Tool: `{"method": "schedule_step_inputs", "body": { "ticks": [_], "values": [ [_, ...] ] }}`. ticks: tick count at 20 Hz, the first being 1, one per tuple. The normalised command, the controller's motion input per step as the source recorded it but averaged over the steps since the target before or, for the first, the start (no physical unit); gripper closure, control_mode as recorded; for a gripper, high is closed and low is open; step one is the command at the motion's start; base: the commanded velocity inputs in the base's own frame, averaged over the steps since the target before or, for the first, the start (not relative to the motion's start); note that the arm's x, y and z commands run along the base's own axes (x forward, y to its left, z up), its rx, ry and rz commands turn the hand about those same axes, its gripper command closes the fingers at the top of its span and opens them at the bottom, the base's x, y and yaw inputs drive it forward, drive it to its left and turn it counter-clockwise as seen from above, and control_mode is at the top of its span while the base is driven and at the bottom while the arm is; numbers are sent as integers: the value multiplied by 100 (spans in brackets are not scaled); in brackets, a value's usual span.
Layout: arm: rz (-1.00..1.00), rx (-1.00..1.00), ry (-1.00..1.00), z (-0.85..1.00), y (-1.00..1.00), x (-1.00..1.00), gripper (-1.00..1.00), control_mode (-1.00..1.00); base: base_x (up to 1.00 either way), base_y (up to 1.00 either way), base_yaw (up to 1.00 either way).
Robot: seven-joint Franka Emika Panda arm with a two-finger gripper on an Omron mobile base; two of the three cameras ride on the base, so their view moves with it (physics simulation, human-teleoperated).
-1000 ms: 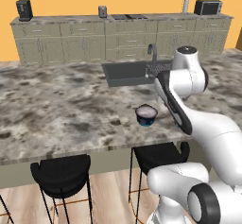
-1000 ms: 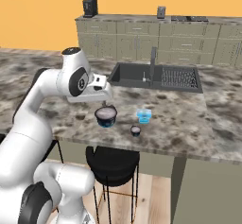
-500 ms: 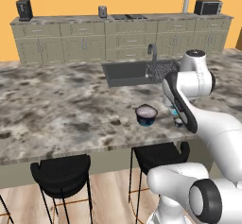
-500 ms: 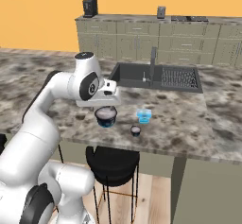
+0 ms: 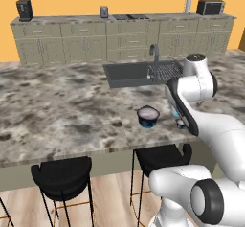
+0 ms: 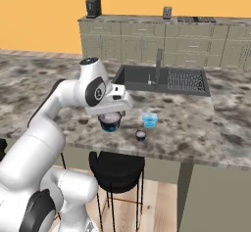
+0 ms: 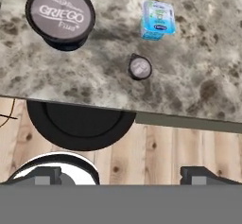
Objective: Stack the yogurt containers by placing the smaller containers on top of the larger containers.
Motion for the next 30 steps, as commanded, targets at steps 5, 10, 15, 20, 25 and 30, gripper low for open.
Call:
{"method": "schedule_step_inputs", "body": {
  "ticks": [5,10,15,20,25,30],
  "values": [
    [0,-7,0,-11,-7,8,-100,-100,0,0,0],
    [11,0,0,-11,0,4,-100,-100,0,0,0],
    [17,0,0,-3,0,3,-100,-100,0,0,0],
    [15,0,0,-7,0,10,-100,-100,0,0,0],
    [2,-4,-4,-24,-4,31,-100,-100,0,0,0],
    [0,-4,-5,-26,-7,36,-100,-100,0,0,0]
  ]
}}
